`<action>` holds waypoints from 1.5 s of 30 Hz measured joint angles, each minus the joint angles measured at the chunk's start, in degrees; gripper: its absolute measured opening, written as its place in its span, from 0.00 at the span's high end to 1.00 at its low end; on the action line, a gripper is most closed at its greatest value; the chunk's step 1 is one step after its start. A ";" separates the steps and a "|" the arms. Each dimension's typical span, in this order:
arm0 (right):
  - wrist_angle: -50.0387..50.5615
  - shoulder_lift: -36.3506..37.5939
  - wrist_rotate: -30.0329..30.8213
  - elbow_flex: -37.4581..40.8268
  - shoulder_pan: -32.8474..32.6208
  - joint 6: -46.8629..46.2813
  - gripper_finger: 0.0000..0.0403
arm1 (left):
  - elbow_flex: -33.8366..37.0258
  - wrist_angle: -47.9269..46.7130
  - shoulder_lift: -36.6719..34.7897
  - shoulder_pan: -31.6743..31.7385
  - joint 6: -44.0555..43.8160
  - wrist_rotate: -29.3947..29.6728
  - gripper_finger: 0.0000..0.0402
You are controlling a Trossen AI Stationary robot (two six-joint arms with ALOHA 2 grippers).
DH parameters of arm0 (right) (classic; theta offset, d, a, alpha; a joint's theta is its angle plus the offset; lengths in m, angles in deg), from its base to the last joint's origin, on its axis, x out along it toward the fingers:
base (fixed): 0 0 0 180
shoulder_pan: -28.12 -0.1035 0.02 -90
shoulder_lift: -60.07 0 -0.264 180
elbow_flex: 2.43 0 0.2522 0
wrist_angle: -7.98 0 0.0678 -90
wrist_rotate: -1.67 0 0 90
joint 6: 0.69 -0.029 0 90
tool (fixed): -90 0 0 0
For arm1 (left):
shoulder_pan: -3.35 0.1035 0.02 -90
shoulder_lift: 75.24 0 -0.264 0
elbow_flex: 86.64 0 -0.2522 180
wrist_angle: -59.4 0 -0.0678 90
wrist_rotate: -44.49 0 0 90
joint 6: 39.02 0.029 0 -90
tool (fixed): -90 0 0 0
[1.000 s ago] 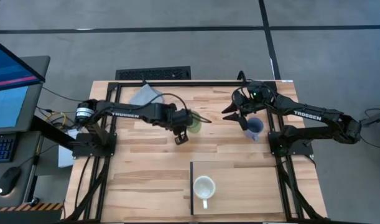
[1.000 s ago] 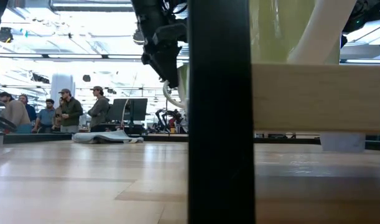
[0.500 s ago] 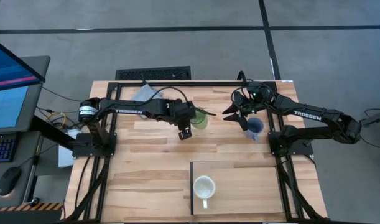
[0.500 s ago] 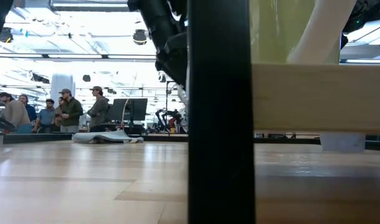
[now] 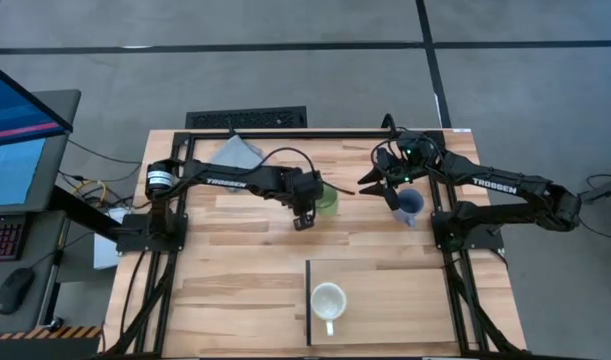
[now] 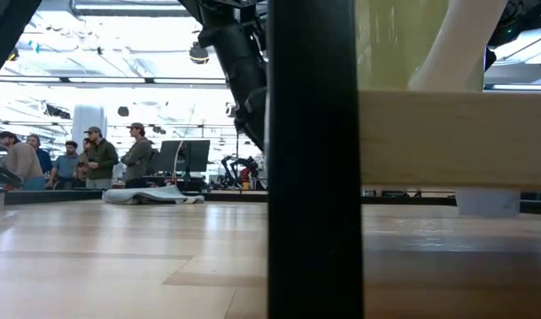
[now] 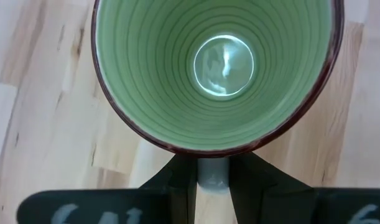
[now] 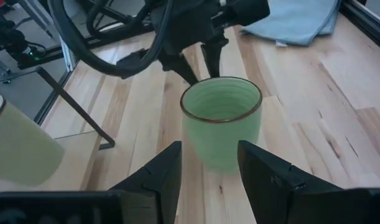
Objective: Stack small to large cups/mugs on shelf
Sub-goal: Put the green cup on the table
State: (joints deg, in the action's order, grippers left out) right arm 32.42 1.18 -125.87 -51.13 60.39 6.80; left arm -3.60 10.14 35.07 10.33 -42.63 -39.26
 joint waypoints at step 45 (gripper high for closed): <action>0.17 0.00 0.00 0.00 0.00 0.02 0.56 | -0.07 -1.35 0.45 -0.61 -3.30 -6.09 0.76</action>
State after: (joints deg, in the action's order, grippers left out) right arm 32.60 1.18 -125.87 -51.13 60.39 6.82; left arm -3.67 8.78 35.52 9.72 -45.93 -45.34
